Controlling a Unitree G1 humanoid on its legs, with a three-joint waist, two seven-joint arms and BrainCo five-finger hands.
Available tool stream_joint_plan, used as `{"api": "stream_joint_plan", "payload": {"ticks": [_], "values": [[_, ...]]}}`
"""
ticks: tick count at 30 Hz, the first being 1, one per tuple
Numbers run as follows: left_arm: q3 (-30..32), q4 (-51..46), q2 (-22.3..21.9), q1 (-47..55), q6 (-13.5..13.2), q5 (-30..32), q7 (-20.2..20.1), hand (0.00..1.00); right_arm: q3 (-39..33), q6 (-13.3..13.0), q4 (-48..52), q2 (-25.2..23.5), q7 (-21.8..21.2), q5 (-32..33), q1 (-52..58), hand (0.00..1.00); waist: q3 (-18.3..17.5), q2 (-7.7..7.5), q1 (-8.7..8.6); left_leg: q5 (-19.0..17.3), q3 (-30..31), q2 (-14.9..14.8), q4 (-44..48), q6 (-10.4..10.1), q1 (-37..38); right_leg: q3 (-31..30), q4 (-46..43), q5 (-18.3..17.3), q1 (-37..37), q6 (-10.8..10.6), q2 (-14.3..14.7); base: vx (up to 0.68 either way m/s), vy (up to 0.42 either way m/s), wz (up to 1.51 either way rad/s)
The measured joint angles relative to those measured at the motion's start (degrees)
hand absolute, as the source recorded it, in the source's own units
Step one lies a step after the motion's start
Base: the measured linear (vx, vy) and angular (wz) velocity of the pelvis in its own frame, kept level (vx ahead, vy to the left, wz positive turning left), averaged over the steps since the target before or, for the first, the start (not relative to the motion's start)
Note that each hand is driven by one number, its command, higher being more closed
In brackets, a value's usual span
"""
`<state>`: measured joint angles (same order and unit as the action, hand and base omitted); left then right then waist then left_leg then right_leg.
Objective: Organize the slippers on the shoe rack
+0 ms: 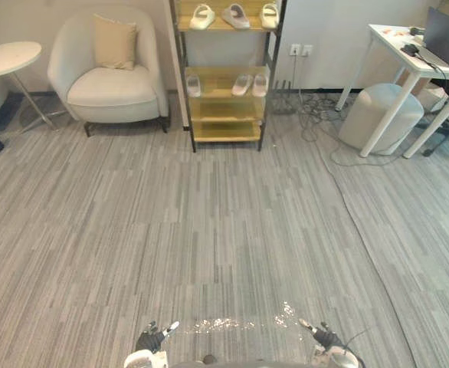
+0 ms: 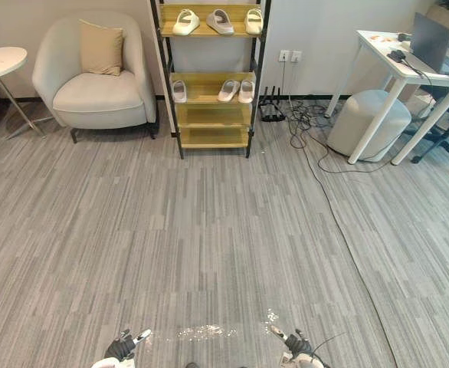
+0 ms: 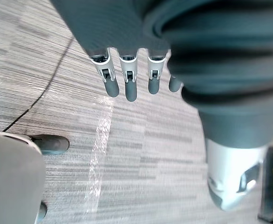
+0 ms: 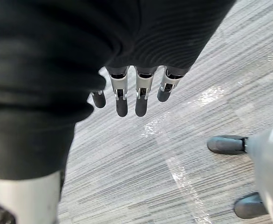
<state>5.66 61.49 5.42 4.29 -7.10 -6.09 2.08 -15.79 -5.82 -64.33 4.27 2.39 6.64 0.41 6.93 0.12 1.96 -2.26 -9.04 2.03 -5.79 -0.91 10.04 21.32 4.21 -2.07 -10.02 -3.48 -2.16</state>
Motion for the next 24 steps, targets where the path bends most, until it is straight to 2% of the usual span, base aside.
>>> {"api": "stream_joint_plan", "payload": {"ticks": [4,12,24], "values": [[-2.84,0.06,-0.1,-0.81,-0.01,1.54,-0.1,0.0,0.72,0.01,0.0,-0.46,-0.02,-0.61,0.34,0.0,0.01,-0.08,-0.21,-0.08,-0.47,-0.2,0.0,-0.11,0.04,-0.34,0.13,0.01,0.05,0.01,0.21,0.0,-0.026,-0.04],[-4.47,0.1,-0.7,-0.93,-0.14,1.47,0.0,0.0,1.54,0.13,0.02,-1.44,-0.02,-1.98,0.97,0.0,0.04,-0.12,-0.27,-0.26,-1.6,-0.52,0.0,-0.38,0.16,-1.26,0.7,0.24,0.02,0.35,0.65,-0.01,-0.036,-0.06],[-4.49,0.02,-0.61,-1.32,-0.15,1.4,0.03,0.0,2.85,0.13,0.07,-1.92,-0.09,-1.56,0.85,0.0,0.99,-0.58,-0.27,-0.53,-2.32,-0.68,0.0,-0.61,0.05,-1.81,0.82,0.28,0.12,0.46,0.84,0.0,-0.007,-0.01]]}}
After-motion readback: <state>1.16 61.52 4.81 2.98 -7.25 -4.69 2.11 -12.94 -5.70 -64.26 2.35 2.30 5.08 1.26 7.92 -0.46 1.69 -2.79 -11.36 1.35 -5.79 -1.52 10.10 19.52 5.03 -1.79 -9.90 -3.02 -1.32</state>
